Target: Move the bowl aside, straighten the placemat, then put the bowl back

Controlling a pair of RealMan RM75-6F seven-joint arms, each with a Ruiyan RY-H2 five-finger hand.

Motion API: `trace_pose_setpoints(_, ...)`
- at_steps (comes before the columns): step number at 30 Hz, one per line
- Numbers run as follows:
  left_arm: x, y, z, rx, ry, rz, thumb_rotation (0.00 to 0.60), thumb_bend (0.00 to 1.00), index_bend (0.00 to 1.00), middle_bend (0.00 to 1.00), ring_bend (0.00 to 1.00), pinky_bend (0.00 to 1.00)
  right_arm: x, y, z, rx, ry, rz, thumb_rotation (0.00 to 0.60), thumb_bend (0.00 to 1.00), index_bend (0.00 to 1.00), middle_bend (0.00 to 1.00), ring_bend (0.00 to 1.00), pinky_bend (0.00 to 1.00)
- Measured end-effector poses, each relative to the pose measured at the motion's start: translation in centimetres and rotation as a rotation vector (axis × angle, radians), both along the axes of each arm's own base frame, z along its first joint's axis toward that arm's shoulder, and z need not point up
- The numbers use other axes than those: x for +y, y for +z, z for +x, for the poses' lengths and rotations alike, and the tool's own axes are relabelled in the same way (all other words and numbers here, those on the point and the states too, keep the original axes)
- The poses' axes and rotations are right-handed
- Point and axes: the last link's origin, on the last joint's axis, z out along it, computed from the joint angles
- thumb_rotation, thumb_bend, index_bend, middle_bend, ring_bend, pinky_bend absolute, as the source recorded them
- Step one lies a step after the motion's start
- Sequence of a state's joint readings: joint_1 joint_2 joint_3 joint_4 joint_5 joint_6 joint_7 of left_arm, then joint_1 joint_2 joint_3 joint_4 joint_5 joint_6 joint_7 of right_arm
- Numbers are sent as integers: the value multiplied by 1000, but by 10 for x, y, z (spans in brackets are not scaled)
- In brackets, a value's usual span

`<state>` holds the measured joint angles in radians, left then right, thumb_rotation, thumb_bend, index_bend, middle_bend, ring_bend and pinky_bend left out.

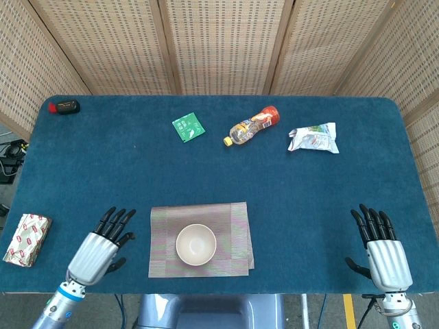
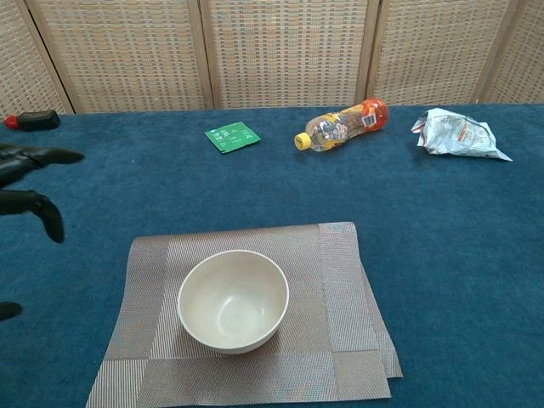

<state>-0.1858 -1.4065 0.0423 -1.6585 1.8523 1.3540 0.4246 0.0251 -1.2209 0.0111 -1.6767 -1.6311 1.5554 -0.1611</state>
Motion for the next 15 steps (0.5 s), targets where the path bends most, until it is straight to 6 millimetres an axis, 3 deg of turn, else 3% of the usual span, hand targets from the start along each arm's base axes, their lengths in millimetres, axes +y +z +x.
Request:
trace_pose_setpoints(7, 8, -44, 23, 23, -23, -80, 600, 106, 434, 0, 0, 0, 0, 3, 0, -15, 0, -3, 600, 155, 0, 0, 0, 0)
trace_pose_setpoints(15, 19, -72, 45, 20, -42, -123, 600, 108, 440, 0, 0, 0, -1, 7, -2, -31, -7, -5, 600, 155, 0, 0, 0, 0)
